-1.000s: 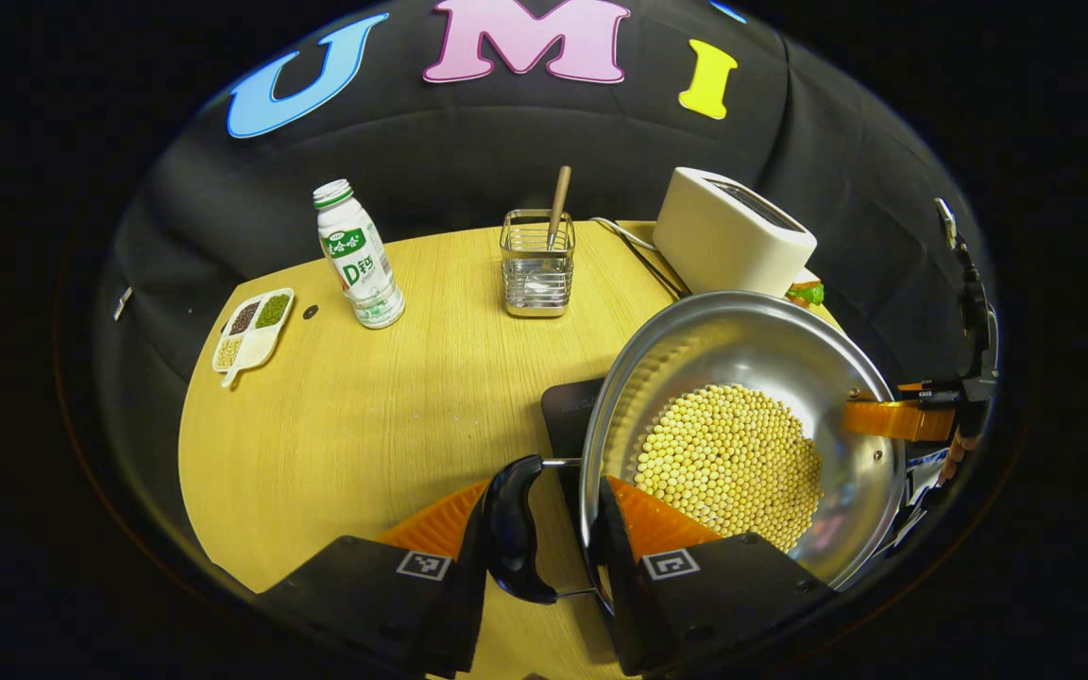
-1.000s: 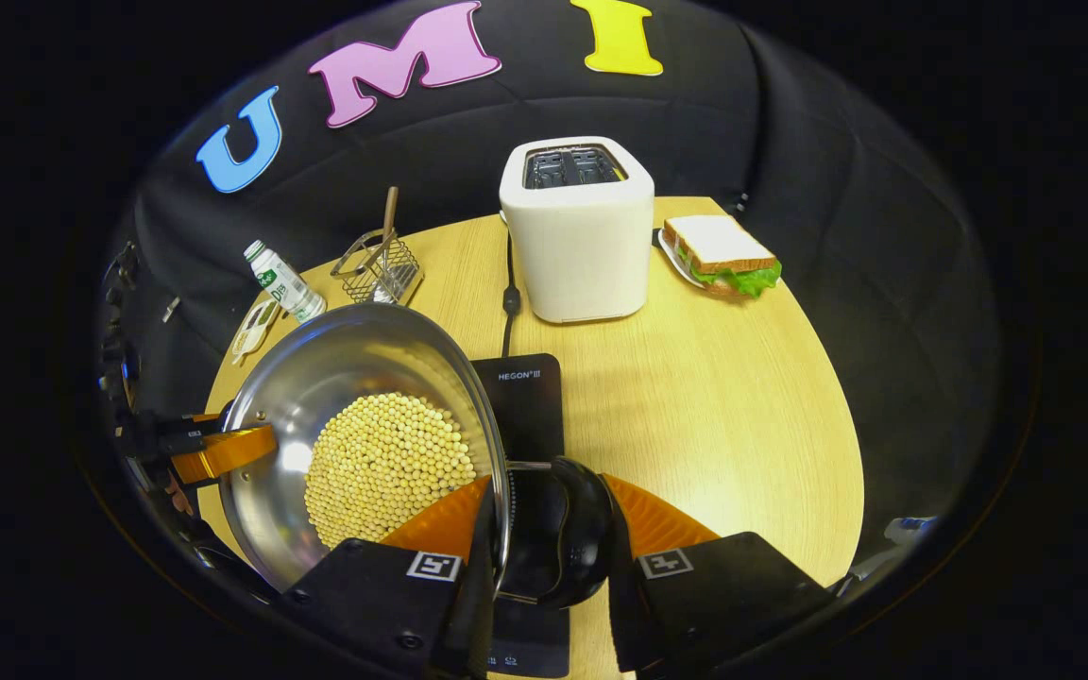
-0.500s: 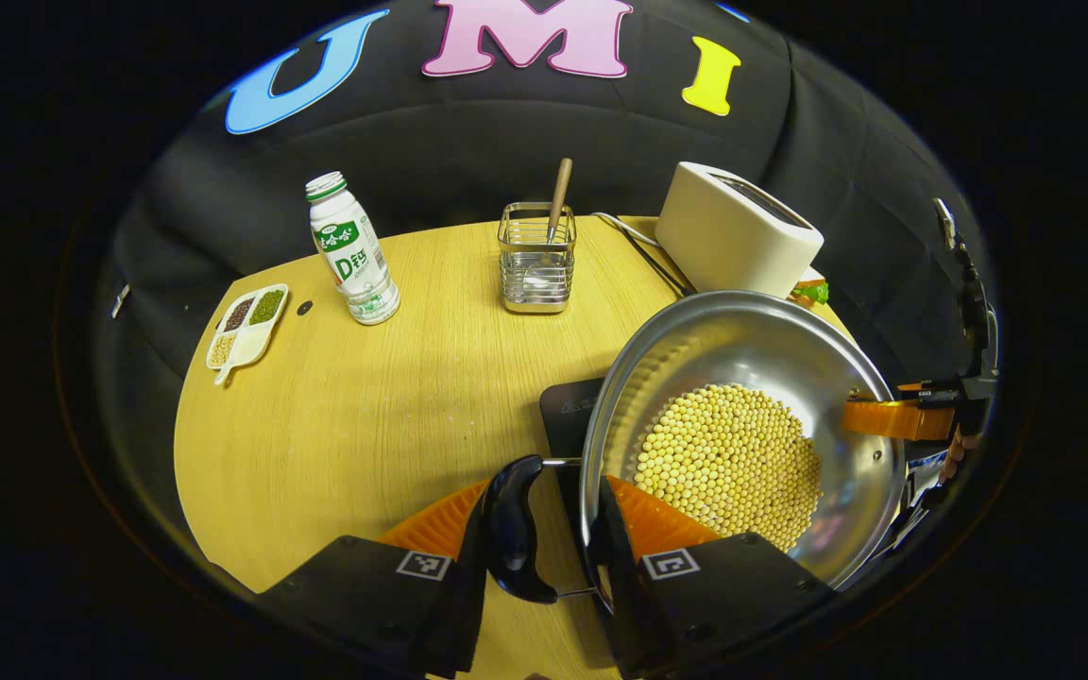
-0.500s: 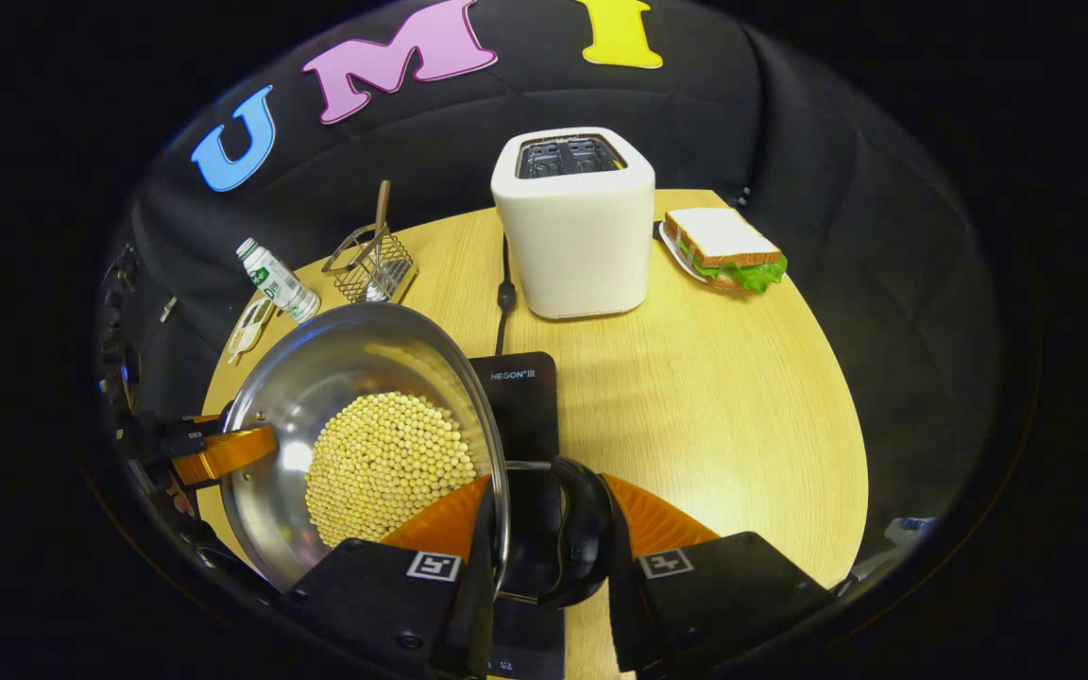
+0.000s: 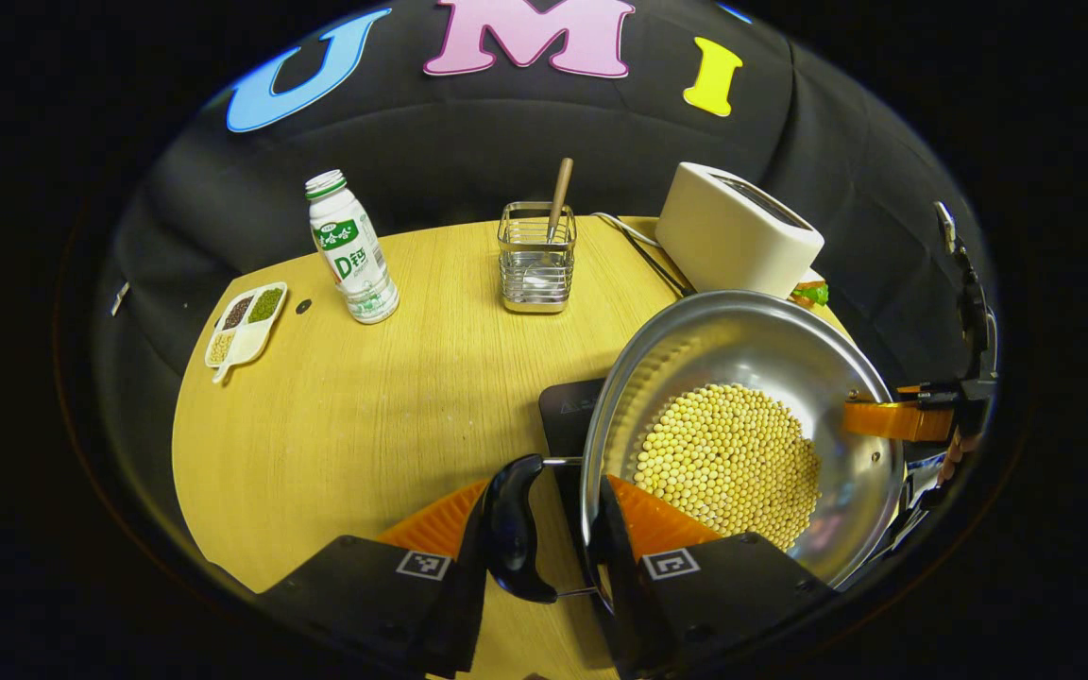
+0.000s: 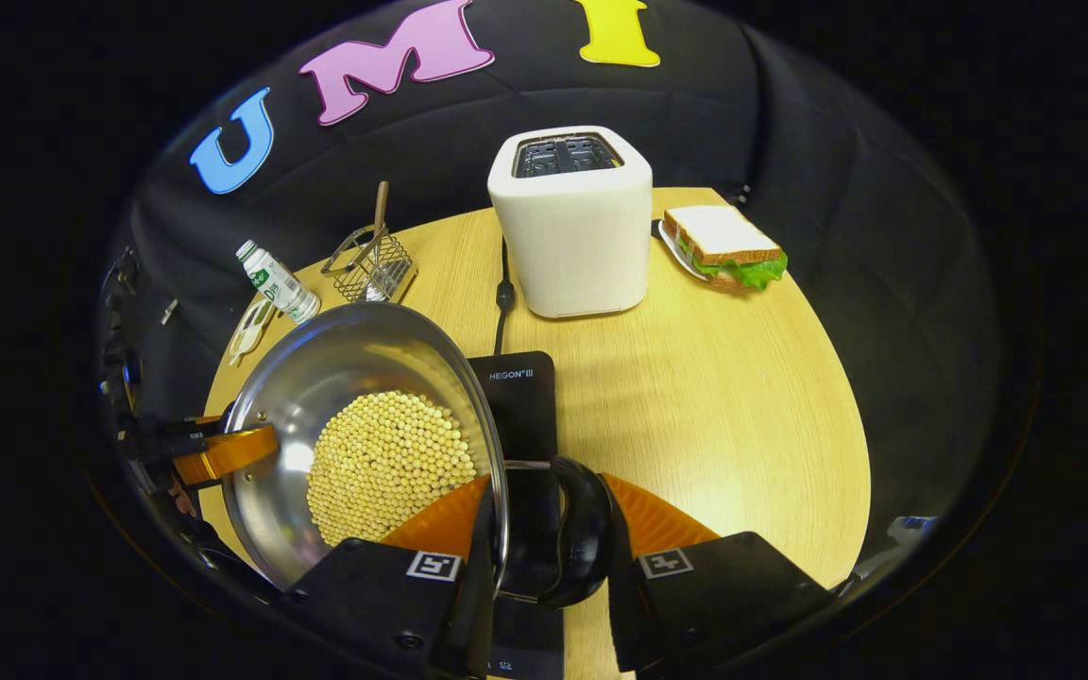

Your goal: First push the handle of the pot to place it horizontally, then grasp the pot with both hands and set it on the induction cooktop.

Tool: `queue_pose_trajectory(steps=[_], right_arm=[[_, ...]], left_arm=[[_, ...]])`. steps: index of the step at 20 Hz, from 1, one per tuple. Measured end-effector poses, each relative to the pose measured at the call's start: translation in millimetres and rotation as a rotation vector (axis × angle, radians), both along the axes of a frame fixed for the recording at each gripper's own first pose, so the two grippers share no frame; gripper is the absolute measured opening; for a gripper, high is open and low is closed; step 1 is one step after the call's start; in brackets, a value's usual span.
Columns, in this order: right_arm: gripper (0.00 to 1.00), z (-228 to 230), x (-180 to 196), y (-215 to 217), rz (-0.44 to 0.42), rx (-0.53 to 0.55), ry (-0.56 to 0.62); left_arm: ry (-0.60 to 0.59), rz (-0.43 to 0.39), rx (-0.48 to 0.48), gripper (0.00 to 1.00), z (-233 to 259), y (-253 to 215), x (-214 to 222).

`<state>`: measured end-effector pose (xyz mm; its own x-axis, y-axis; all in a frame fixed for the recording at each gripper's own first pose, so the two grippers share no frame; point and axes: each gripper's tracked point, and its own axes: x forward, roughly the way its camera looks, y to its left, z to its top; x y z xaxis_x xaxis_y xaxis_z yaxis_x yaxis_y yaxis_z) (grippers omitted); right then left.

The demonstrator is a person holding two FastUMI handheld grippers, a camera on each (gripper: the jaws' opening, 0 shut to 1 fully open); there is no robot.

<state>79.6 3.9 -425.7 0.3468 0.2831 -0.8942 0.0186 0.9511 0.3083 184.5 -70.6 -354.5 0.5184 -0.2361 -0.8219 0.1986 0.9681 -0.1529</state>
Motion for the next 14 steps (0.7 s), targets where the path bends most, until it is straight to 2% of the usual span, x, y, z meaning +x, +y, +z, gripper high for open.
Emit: queue_pose_trajectory(steps=[3, 4, 5, 10, 11, 12, 13, 14], right_arm=[[0.53, -0.5, -0.3, 0.5, -0.004, 0.004, 0.003], [0.50, 0.4, -0.2, 0.3, -0.007, 0.005, 0.004], [0.55, -0.3, 0.1, 0.5, -0.007, 0.006, 0.005], [0.61, 1.7, 0.7, -0.6, -0.017, -0.001, -0.007], [0.58, 2.6, 0.6, -1.1, -0.020, 0.000, -0.015], [0.66, 2.7, 1.7, -1.5, -0.023, -0.001, -0.017], [0.79, 5.2, 1.1, -2.4, -0.025, 0.001, -0.018], [0.85, 5.4, 1.9, -3.3, -0.030, -0.002, -0.019]], left_arm=[[0.003, 0.003, -0.004, 0.59, 0.1, 0.1, -0.8], [0.004, 0.003, -0.004, 0.59, 0.4, -0.1, -1.6], [0.007, 0.001, -0.005, 0.59, 0.0, 0.4, -1.6], [-0.005, -0.003, 0.017, 0.64, 6.1, 1.1, 0.7], [-0.020, -0.012, 0.026, 0.66, 9.9, 1.3, 2.3], [-0.030, -0.025, 0.032, 0.76, 12.6, -0.4, 3.6], [-0.036, -0.032, 0.039, 0.80, 14.6, -1.5, 3.5], [-0.042, -0.033, 0.040, 0.90, 17.2, -1.4, 4.0]])
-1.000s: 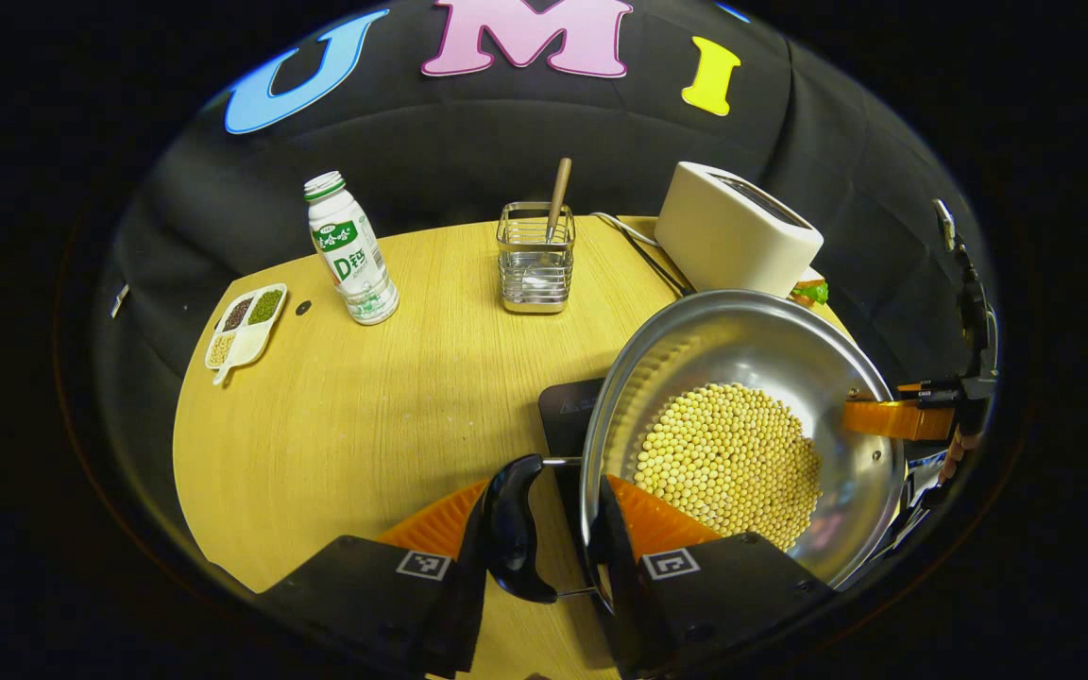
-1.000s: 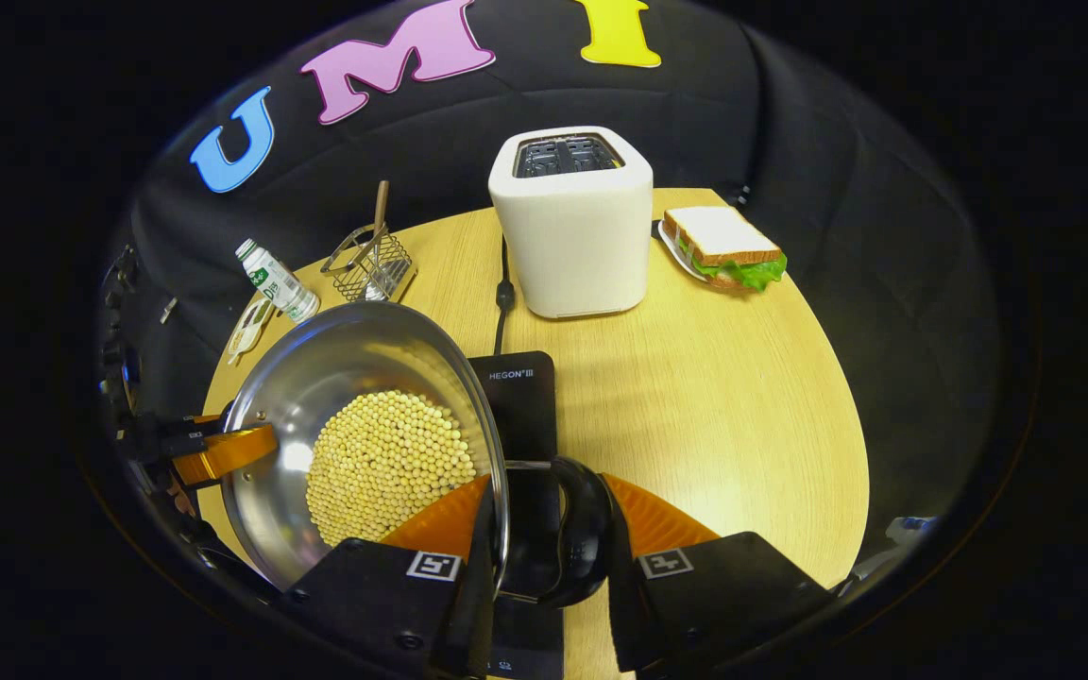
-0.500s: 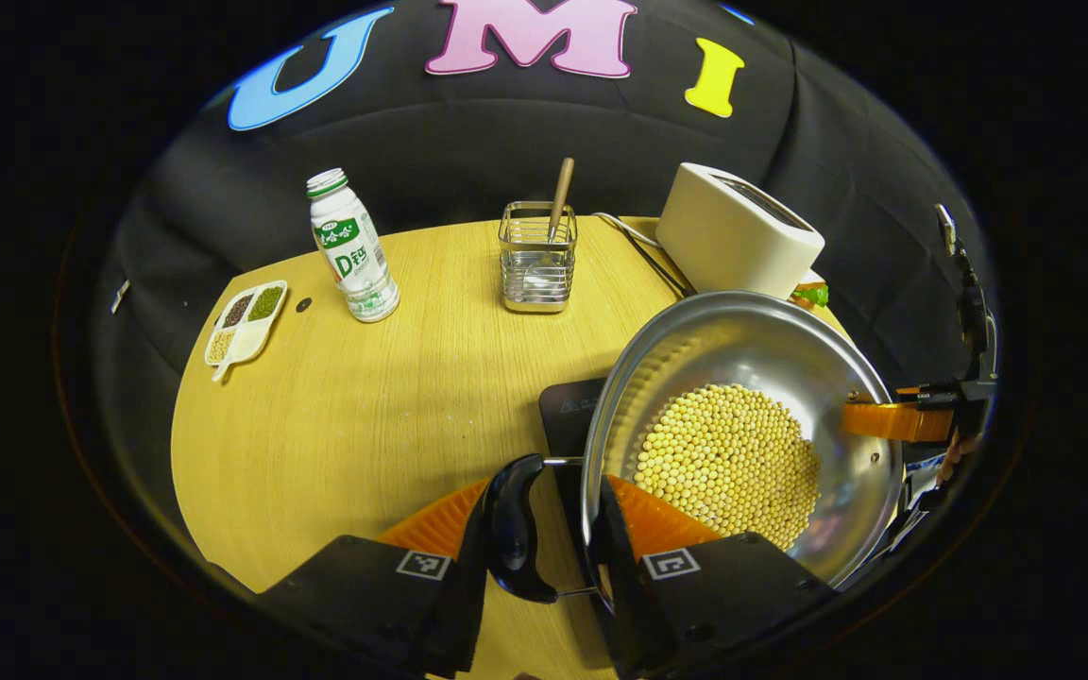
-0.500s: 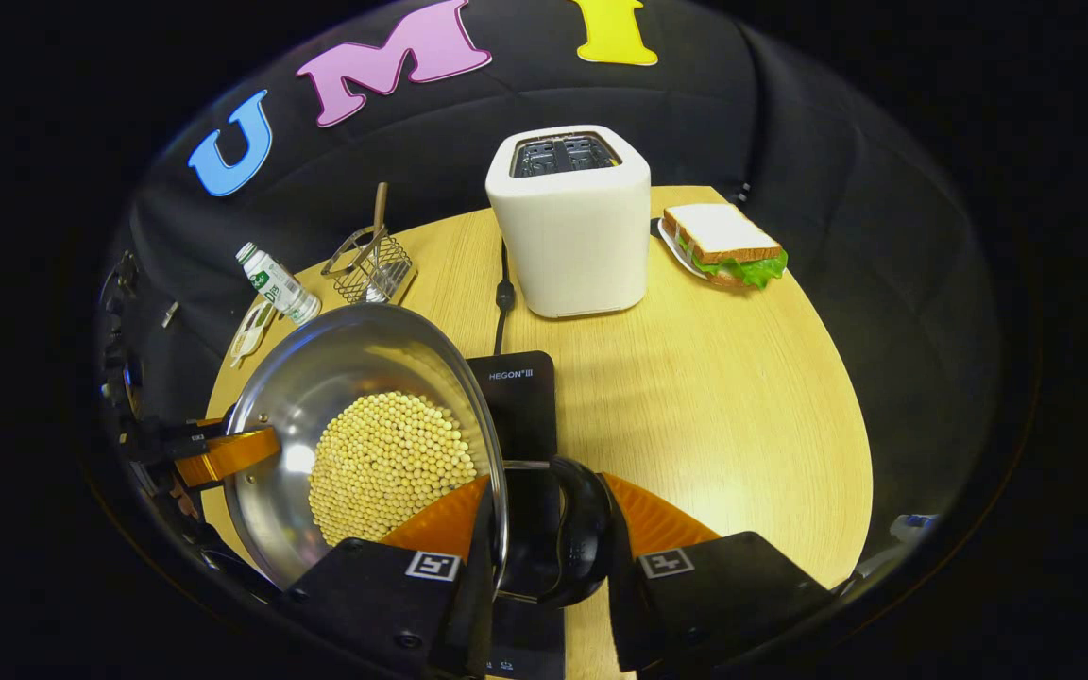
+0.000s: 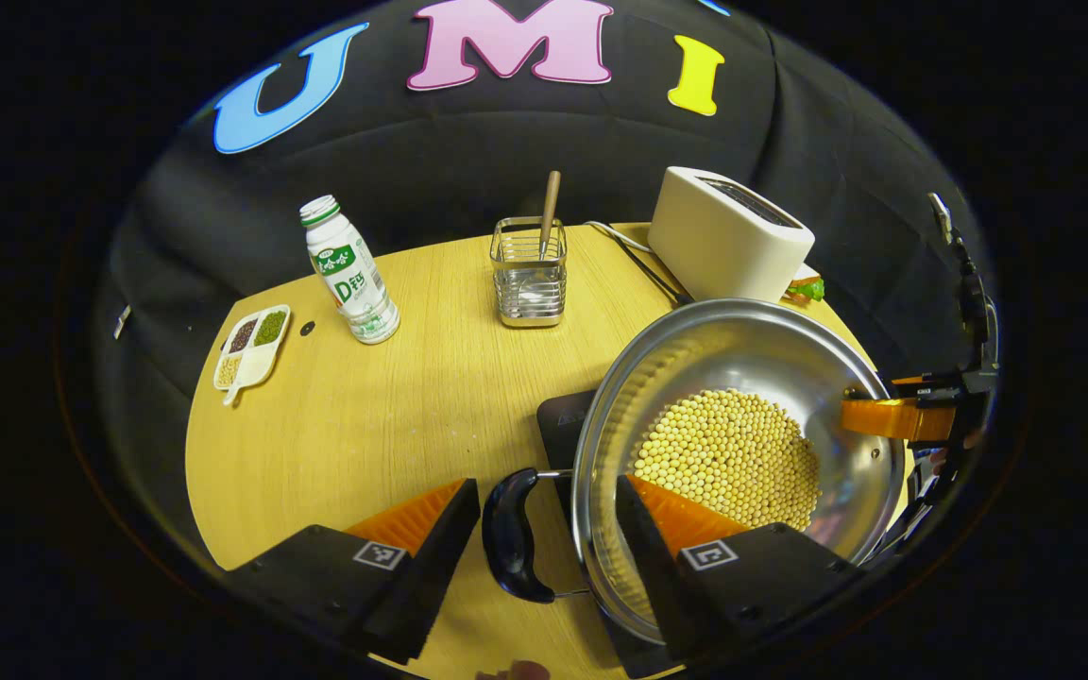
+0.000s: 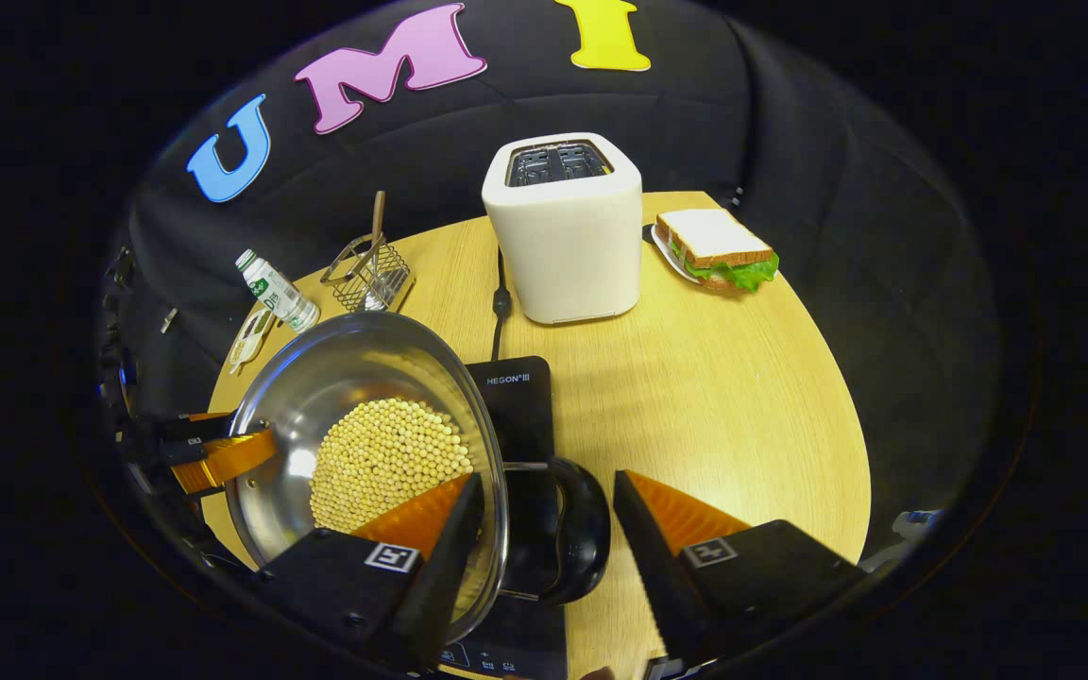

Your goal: First push the handle of the pot to place it horizontally, then grasp the pot with both hands and set it on the induction cooktop.

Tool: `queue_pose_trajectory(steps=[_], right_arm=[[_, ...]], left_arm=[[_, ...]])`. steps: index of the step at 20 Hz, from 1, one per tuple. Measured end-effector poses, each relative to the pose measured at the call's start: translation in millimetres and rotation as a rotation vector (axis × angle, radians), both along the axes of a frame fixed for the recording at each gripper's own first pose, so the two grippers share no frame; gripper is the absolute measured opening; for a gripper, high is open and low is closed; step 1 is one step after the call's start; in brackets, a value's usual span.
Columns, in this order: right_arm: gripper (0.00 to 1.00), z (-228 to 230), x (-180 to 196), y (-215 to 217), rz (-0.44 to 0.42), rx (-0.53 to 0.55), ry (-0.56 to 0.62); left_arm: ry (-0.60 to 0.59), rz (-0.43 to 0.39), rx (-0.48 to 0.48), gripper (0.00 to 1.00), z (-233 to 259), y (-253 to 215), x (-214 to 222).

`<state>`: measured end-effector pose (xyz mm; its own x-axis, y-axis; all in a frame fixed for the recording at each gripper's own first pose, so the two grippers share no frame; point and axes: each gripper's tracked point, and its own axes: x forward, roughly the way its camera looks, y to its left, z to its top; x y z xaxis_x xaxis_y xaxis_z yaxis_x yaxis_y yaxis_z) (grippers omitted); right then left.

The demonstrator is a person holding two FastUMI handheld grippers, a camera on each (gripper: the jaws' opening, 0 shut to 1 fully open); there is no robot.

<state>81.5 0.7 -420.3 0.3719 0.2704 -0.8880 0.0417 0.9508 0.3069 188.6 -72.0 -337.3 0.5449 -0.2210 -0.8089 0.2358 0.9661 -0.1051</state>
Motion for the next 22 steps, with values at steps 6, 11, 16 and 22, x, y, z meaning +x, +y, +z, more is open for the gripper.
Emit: queue_pose_trajectory(steps=[6, 11, 16, 22], right_arm=[[0.99, 10.2, 1.7, -7.3, -0.027, -0.015, -0.032], [0.99, 41.9, 4.5, -18.0, -0.054, -0.042, -0.130], [0.99, 86.7, 6.9, -22.8, -0.081, -0.072, -0.253], [0.99, 148.8, 7.0, -22.4, -0.125, -0.090, -0.379]], left_arm=[[-0.003, 0.026, -0.020, 0.96, 6.7, 0.9, -6.4], [-0.074, 0.022, -0.002, 0.96, 33.4, 10.5, -12.8], [-0.180, 0.026, -0.018, 0.95, 73.9, 16.5, -25.0], [-0.334, 0.035, -0.056, 0.96, 128.4, 23.8, -40.4]])
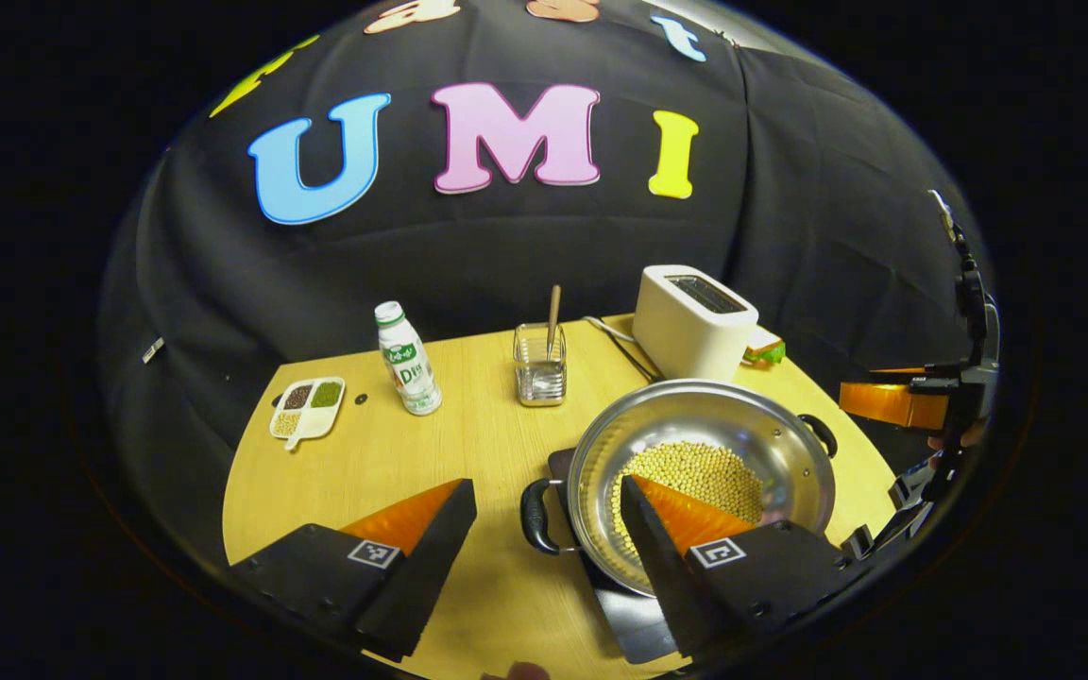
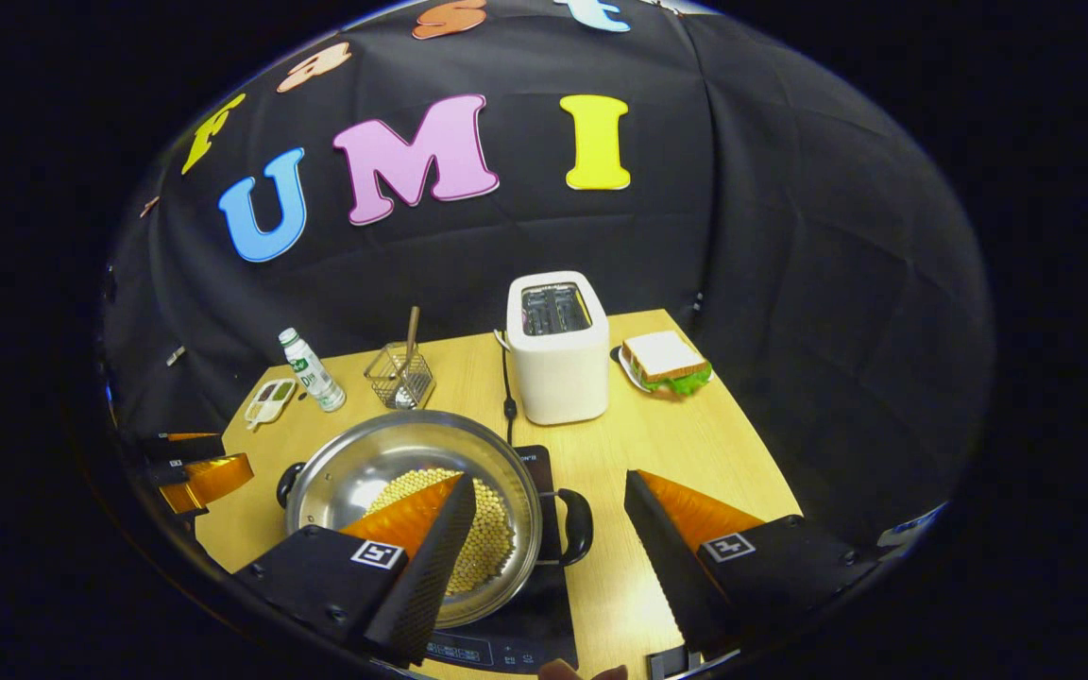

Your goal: First push the handle of the pot to place it horizontally, then grasp the pot with both hands and set it on the induction cooktop.

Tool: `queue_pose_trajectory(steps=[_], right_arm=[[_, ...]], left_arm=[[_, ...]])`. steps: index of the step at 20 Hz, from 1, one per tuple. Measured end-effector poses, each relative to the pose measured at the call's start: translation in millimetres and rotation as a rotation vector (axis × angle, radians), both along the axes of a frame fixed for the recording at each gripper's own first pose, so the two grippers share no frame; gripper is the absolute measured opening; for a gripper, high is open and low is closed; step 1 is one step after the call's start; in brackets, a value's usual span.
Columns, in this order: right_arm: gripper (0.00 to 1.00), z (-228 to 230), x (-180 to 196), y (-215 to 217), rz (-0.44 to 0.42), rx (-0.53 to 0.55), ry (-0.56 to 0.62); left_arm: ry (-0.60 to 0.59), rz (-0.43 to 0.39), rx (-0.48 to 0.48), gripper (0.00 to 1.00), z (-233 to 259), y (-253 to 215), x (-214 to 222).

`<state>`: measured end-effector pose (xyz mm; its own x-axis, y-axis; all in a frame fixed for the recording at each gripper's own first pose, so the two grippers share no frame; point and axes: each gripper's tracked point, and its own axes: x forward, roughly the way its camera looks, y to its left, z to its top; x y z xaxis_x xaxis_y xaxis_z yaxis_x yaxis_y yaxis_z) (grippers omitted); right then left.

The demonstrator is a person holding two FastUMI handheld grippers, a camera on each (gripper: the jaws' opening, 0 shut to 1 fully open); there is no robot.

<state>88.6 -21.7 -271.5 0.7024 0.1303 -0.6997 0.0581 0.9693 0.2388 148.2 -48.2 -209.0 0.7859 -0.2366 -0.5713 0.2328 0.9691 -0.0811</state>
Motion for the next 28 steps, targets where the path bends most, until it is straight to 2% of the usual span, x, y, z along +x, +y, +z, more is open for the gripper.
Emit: queue_pose_trajectory(steps=[6, 13, 23, 28], right_arm=[[0.98, 83.0, 2.5, 4.0, -0.021, -0.050, -0.200], [0.98, 167.0, -12.7, 27.3, 0.003, -0.095, -0.403], [0.97, 235.6, -37.1, 33.6, -0.042, -0.116, -0.595], [0.97, 236.0, -46.5, 33.1, -0.032, -0.121, -0.604]], left_arm=[[-0.143, 0.009, -0.047, 0.96, 59.2, 9.3, -23.3], [-0.292, 0.082, -0.071, 0.95, 114.7, 37.7, -48.3], [-0.533, 0.207, -0.058, 0.95, 187.3, 72.3, -86.0], [-0.541, 0.242, -0.047, 0.95, 188.3, 79.4, -96.5]])
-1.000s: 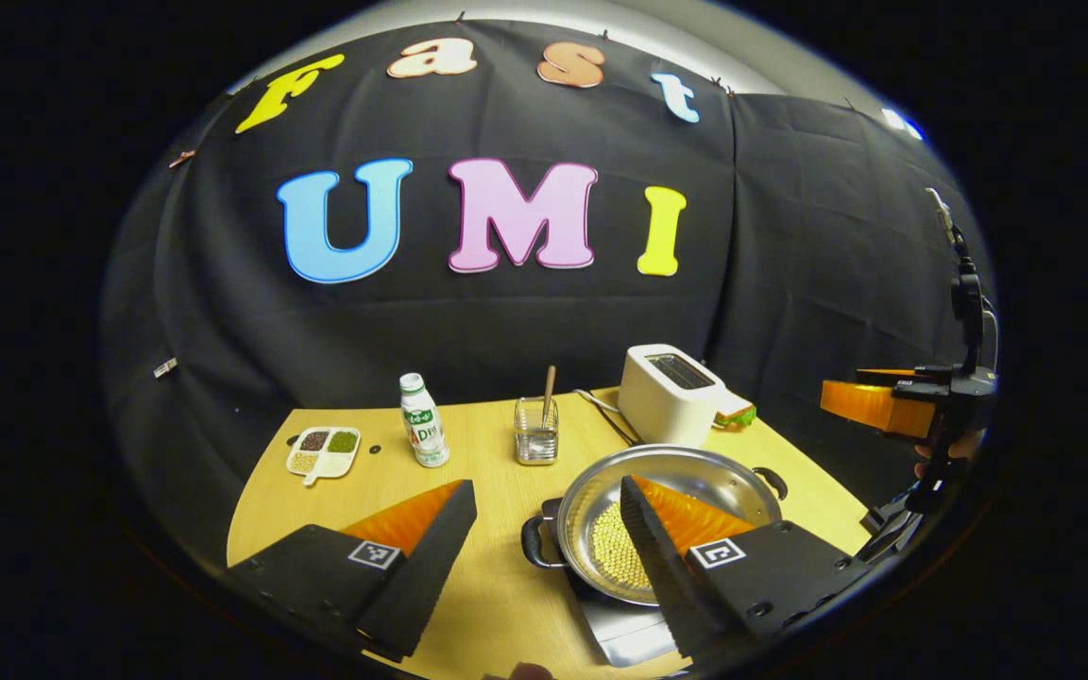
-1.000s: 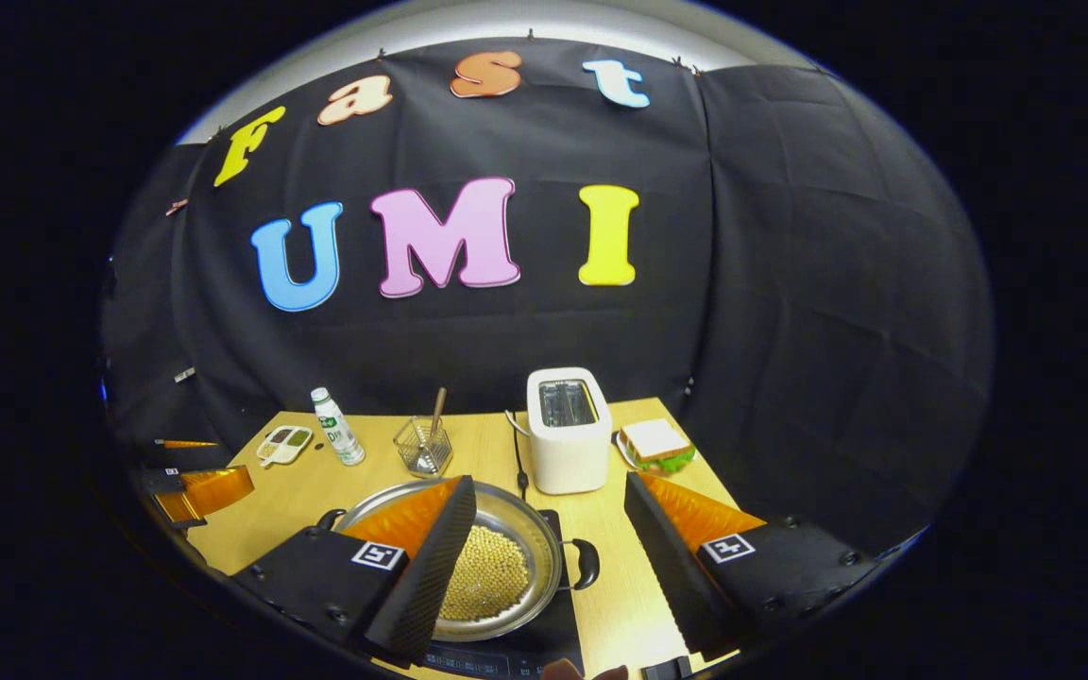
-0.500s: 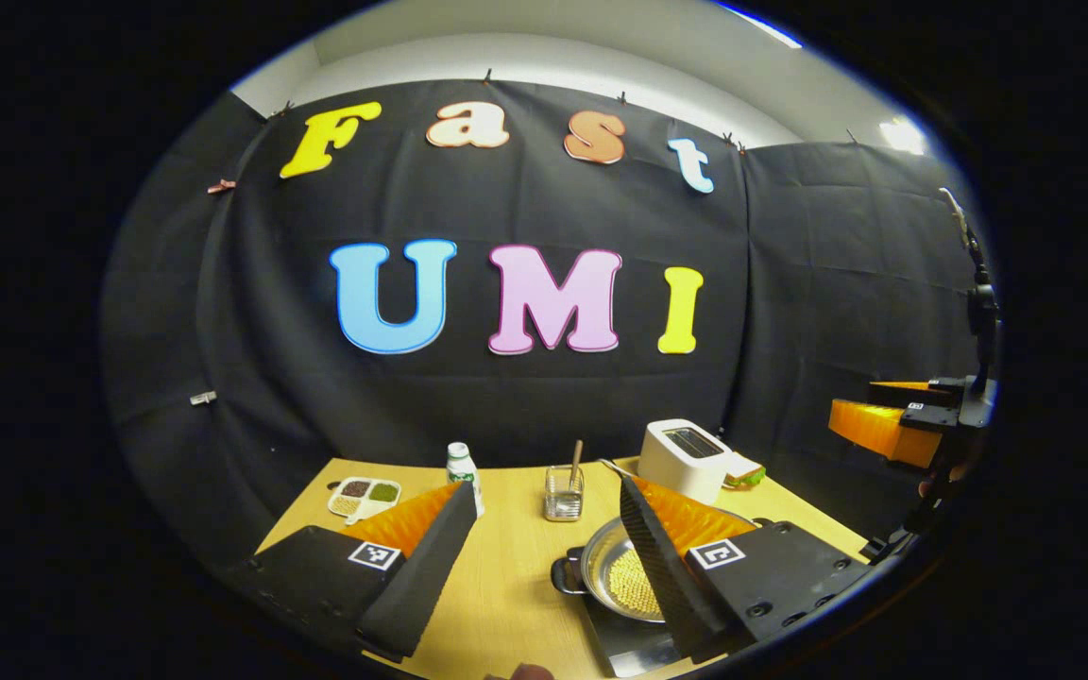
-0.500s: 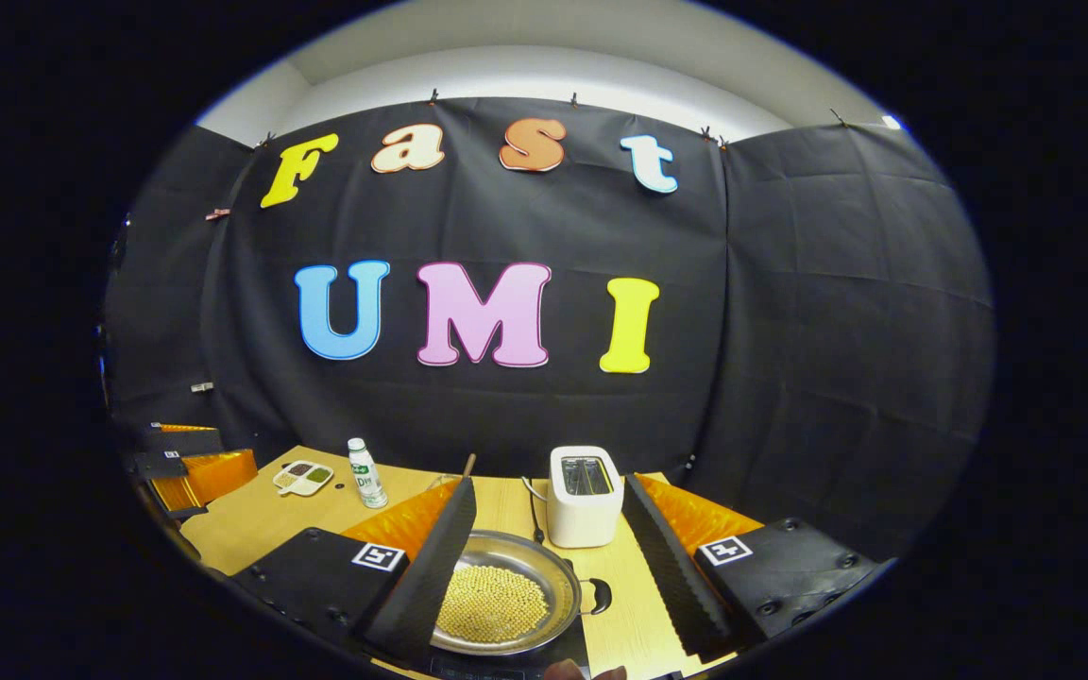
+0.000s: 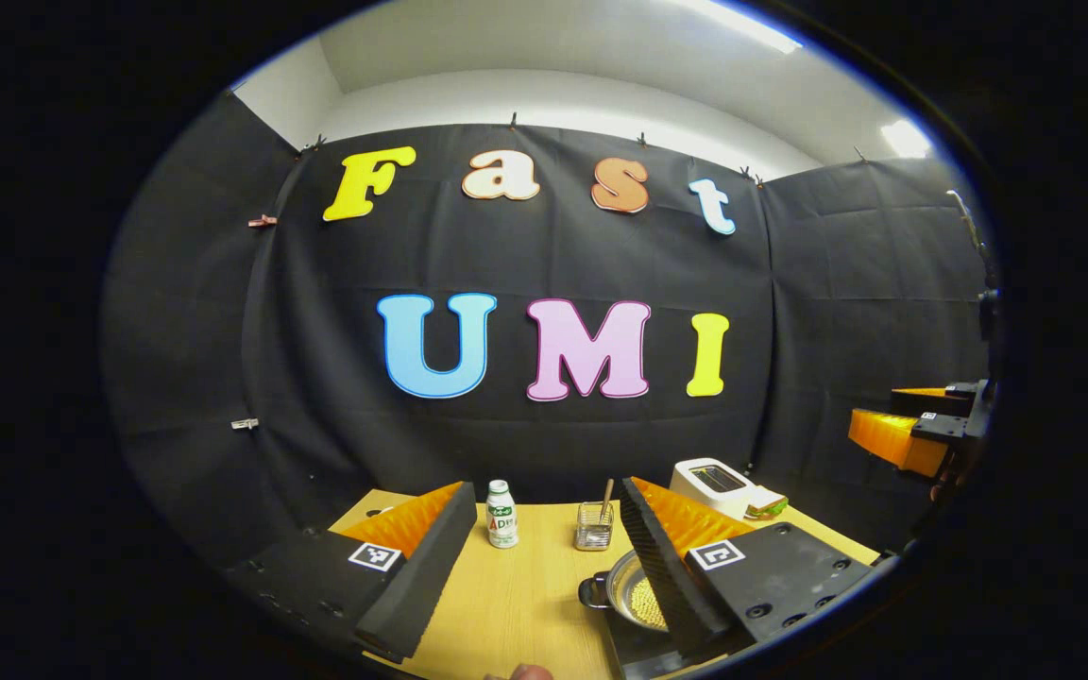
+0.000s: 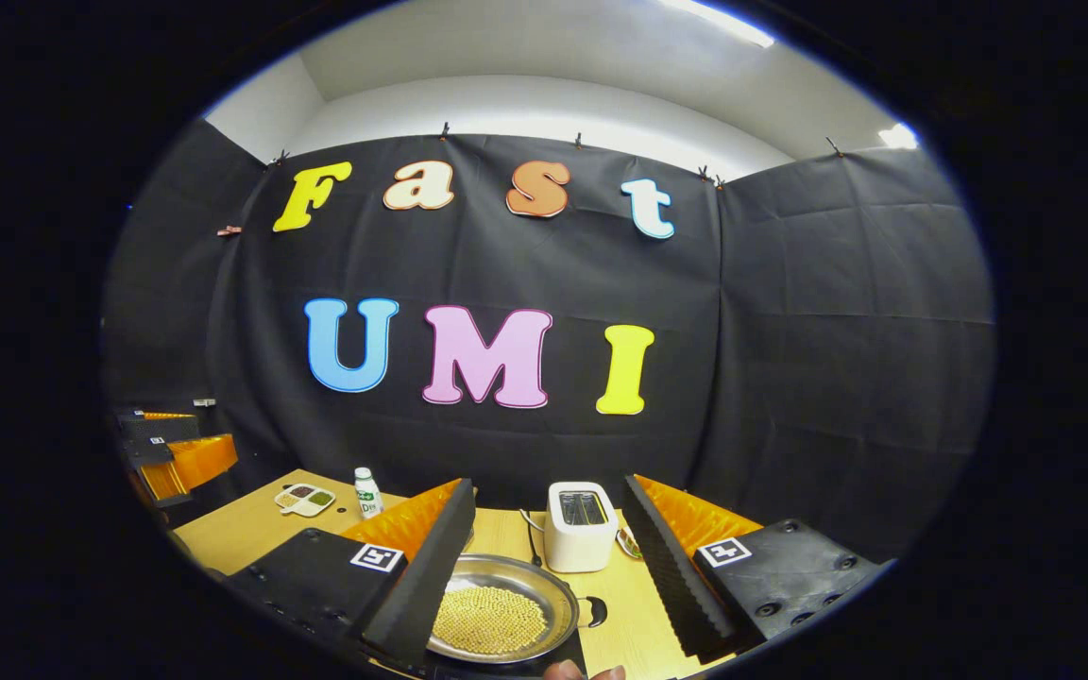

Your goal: First push the handle of the pot to place it horizontally, then grasp the pot with both hands and set it on the induction cooktop.

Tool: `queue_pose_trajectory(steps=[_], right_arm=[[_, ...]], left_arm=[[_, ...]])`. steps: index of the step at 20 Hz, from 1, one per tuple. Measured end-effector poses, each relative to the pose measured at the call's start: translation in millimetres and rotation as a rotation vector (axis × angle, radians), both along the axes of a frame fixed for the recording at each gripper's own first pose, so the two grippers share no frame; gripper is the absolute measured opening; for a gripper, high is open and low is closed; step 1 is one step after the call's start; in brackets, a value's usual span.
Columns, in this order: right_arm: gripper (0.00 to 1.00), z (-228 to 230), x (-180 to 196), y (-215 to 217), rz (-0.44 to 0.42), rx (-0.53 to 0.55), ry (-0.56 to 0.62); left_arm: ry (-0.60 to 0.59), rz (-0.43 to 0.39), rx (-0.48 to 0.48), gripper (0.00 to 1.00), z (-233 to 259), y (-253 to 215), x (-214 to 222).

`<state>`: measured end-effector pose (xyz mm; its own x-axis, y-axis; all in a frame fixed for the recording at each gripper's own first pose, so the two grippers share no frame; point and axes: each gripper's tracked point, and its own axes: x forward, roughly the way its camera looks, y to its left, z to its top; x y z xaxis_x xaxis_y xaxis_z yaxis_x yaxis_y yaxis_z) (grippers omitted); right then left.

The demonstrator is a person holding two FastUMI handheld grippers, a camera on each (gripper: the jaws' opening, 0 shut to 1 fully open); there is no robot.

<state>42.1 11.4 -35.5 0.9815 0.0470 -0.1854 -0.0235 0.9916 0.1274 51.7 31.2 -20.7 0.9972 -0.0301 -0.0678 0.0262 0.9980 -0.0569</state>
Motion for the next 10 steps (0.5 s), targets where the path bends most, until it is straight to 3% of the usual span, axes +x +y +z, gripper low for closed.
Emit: queue_pose_trajectory(steps=[10], right_arm=[[0.97, -11.6, 3.6, -8.9, -0.016, 0.010, 0.021]], left_arm=[[0.035, 0.006, -0.027, 0.95, -8.2, -2.2, 3.5]])
